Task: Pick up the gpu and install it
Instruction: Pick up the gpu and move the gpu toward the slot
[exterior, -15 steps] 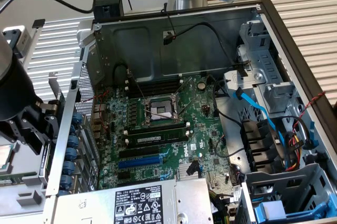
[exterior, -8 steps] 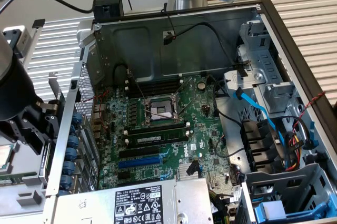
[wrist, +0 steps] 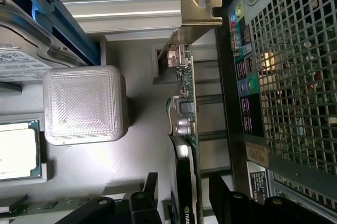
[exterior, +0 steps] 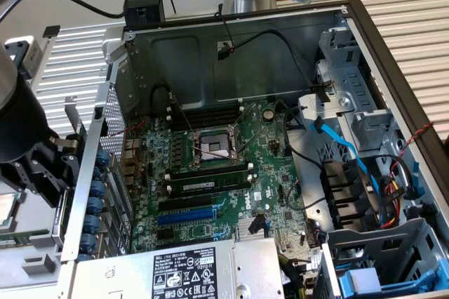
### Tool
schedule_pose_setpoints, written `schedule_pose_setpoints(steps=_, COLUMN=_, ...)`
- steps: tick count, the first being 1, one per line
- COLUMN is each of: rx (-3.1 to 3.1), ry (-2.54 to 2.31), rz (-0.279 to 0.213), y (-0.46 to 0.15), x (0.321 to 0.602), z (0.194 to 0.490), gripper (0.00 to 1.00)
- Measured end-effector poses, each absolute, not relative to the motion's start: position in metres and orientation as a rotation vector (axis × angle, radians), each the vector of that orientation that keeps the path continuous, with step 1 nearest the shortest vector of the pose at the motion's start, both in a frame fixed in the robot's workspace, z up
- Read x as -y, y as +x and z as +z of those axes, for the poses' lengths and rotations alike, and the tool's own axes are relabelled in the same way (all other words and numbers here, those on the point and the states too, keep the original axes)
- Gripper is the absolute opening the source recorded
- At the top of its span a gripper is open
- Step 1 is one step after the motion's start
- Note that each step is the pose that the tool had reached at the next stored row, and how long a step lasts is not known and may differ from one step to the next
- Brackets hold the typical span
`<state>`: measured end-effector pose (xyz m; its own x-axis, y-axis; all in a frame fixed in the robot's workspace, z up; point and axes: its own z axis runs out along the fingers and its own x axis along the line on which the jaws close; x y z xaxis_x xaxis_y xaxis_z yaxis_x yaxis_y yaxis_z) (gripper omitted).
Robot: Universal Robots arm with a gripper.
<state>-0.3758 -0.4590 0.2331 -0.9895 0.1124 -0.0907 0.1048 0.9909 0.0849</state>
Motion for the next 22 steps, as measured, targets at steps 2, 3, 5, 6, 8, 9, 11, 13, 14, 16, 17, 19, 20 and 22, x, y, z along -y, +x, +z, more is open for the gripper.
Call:
schedule_pose_setpoints(steps=2, rx=-3.039, ry=0.166, rz=0.122, y=-0.3758, x=0.4591, z=0.2314, gripper=0.51)
schedule_pose_setpoints(steps=3, rx=-3.039, ry=0.166, rz=0.122, y=-0.3758, x=0.4590, z=0.2308, gripper=0.51)
schedule_pose_setpoints(steps=5, rx=-3.040, ry=0.167, rz=0.122, y=-0.3759, x=0.4591, z=0.2307, gripper=0.51)
schedule_pose_setpoints(steps=6, rx=-3.040, ry=0.167, rz=0.122, y=-0.3759, x=0.4591, z=0.2307, gripper=0.51)
schedule_pose_setpoints(steps=8, rx=-3.039, ry=0.167, rz=0.122, y=-0.3758, x=0.4590, z=0.2307, gripper=0.51)
schedule_pose_setpoints(steps=9, rx=-3.039, ry=0.167, rz=0.122, y=-0.3758, x=0.4590, z=0.2306, gripper=0.51)
schedule_pose_setpoints(steps=11, rx=-3.039, ry=0.167, rz=0.122, y=-0.3758, x=0.4590, z=0.2306, gripper=0.51)
schedule_pose_setpoints(steps=13, rx=-3.039, ry=0.167, rz=0.122, y=-0.3758, x=0.4590, z=0.2306, gripper=0.49)
schedule_pose_setpoints(steps=14, rx=-3.039, ry=0.167, rz=0.122, y=-0.3759, x=0.4590, z=0.2304, gripper=0.49)
schedule_pose_setpoints(steps=16, rx=-3.039, ry=0.167, rz=0.122, y=-0.3758, x=0.4590, z=0.2301, gripper=0.42)
schedule_pose_setpoints(steps=17, rx=-3.039, ry=0.167, rz=0.122, y=-0.3758, x=0.4590, z=0.2301, gripper=0.42)
schedule_pose_setpoints(steps=19, rx=-3.039, ry=0.167, rz=0.122, y=-0.3758, x=0.4590, z=0.2300, gripper=0.42)
schedule_pose_setpoints(steps=20, rx=-3.039, ry=0.167, rz=0.122, y=-0.3758, x=0.4590, z=0.2298, gripper=0.42)
schedule_pose_setpoints(steps=22, rx=-3.039, ry=0.169, rz=0.122, y=-0.3758, x=0.4590, z=0.2288, gripper=0.42)
